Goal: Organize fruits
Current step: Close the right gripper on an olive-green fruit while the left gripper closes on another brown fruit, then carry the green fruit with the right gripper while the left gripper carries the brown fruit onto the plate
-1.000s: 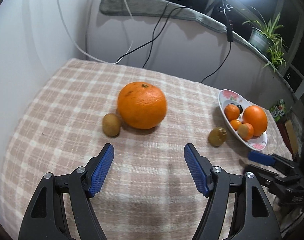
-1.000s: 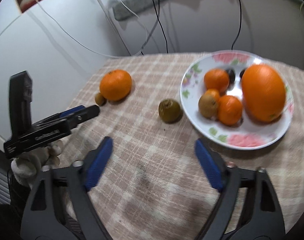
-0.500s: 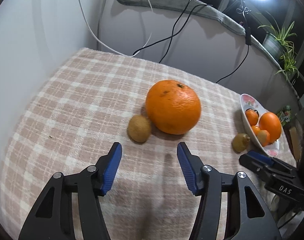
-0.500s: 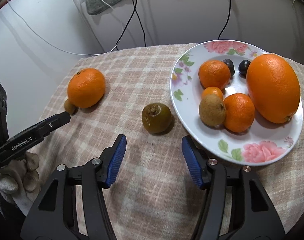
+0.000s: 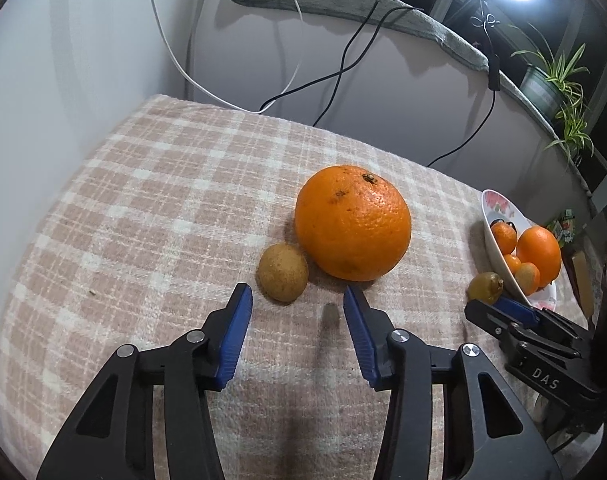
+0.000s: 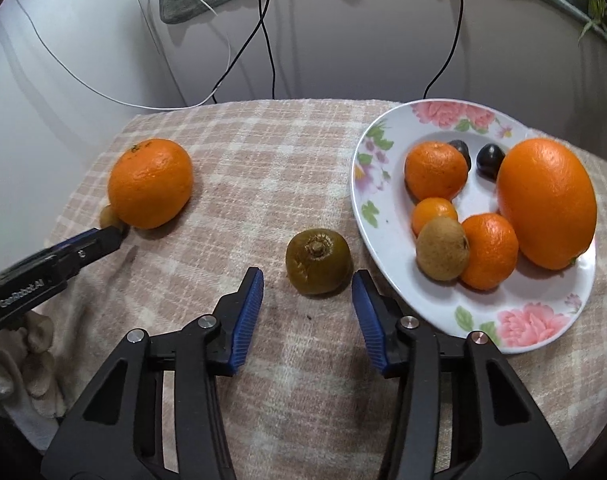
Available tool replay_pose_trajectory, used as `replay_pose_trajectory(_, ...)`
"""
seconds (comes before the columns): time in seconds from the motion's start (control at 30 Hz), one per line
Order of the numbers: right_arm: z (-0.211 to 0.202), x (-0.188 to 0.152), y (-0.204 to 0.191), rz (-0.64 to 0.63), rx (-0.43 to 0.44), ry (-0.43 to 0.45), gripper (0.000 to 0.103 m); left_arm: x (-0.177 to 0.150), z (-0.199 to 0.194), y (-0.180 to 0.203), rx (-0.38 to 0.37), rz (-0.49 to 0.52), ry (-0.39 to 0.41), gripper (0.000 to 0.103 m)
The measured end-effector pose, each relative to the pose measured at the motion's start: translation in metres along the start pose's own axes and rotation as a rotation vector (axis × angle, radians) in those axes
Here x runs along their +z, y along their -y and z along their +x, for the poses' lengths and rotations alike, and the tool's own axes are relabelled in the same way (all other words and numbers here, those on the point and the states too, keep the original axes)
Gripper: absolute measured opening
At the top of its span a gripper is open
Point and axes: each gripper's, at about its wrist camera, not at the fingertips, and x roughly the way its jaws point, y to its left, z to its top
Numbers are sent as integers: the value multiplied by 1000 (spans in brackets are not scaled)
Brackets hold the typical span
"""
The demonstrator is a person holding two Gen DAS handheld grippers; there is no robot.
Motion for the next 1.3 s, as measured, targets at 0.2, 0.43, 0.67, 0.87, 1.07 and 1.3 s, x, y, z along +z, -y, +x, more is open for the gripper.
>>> replay_pose_trajectory(0.2,4,3,-10,-35,-53,8,44,6,7,-2,9,5,-5,40)
replay_pose_trajectory(0.43,6,5,-6,-9,-45,26,30,8,11,-6,19,4,-4,25)
replay_pose_trajectory(0.67,1,4,-2,19,-10,27,29,5,4,-4,20,6,14,24)
replay_pose_trajectory(0.87,-6,3,-1,20,39,45,29,2,-7,-5,11,-11,30,24)
replay_pose_trajectory(1.07,-20,2,0,15,90,69,29,1,-24,-2,-4,-21,54,24)
replay_pose_trajectory(1.3,-42,11,12,24,122,118,29,6,-36,22,-36,5,77,24)
